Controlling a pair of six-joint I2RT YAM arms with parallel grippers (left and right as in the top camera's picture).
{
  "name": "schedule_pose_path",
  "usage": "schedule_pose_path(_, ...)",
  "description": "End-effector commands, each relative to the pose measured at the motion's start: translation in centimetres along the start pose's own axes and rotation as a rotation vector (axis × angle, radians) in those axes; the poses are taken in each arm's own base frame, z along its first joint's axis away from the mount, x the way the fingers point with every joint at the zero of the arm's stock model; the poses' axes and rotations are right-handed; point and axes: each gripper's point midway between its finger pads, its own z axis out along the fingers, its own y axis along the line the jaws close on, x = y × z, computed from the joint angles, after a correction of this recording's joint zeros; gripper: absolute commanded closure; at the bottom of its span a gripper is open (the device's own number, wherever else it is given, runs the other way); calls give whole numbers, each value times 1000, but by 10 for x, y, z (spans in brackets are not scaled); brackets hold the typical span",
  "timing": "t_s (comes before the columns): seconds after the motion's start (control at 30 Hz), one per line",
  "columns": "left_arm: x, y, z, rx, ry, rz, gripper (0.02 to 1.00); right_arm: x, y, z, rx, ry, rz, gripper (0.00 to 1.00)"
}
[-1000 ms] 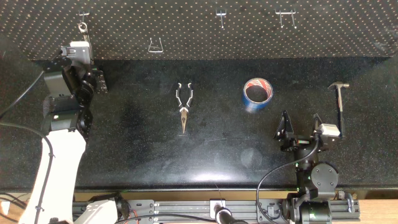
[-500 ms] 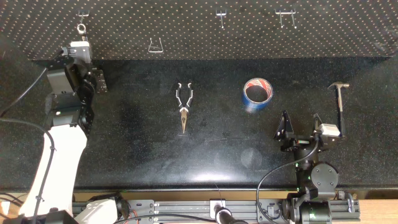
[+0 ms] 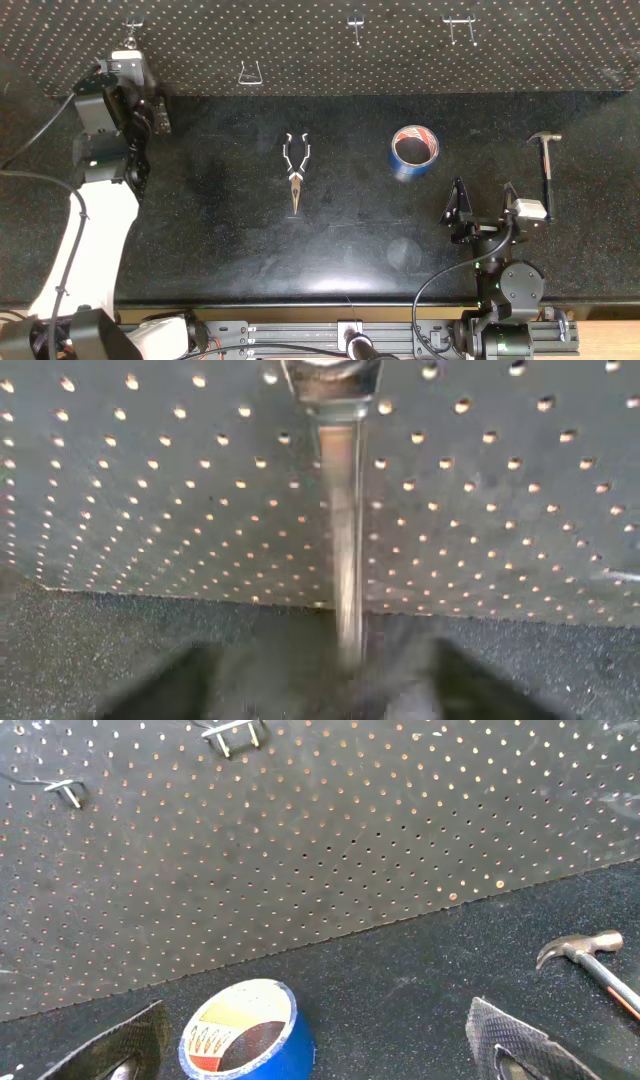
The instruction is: Place Tools Onto Pegboard
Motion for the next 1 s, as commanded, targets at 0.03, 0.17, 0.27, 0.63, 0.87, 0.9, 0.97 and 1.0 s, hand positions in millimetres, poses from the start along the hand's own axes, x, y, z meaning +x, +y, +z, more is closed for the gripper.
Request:
schedule_pose_path(0.03, -12, 0, -1, 0, -26, -1, 23, 1, -3, 0, 15, -4, 16, 25)
schedule_pose_path(0.17, -13, -11, -2, 61, -26, 0, 23, 0, -3, 0, 15, -4, 16, 25)
schedule_pose_path(0.27, 0, -21, -13, 118, 31, 0, 25, 0, -3, 0, 15, -4, 16, 25)
schedule_pose_path(0.63, 78, -130, -107, 402, 436, -174, 23, 1, -3, 0, 15, -4, 16, 25)
schedule_pose_path(0.87, 91, -179, -127, 311, 720, -52, 23, 0, -3, 0, 15, -4, 16, 25)
schedule_pose_path(0.9, 85, -186, -130, 288, 738, 4, 23, 0, -3, 0, 15, -4, 16, 25)
schedule_pose_path(0.97, 73, -202, -133, 236, 762, 110, 23, 0, -3, 0, 15, -4, 16, 25)
schedule_pose_path(1.0, 66, -211, -132, 203, 790, 168, 23, 0, -3, 0, 15, -4, 16, 25)
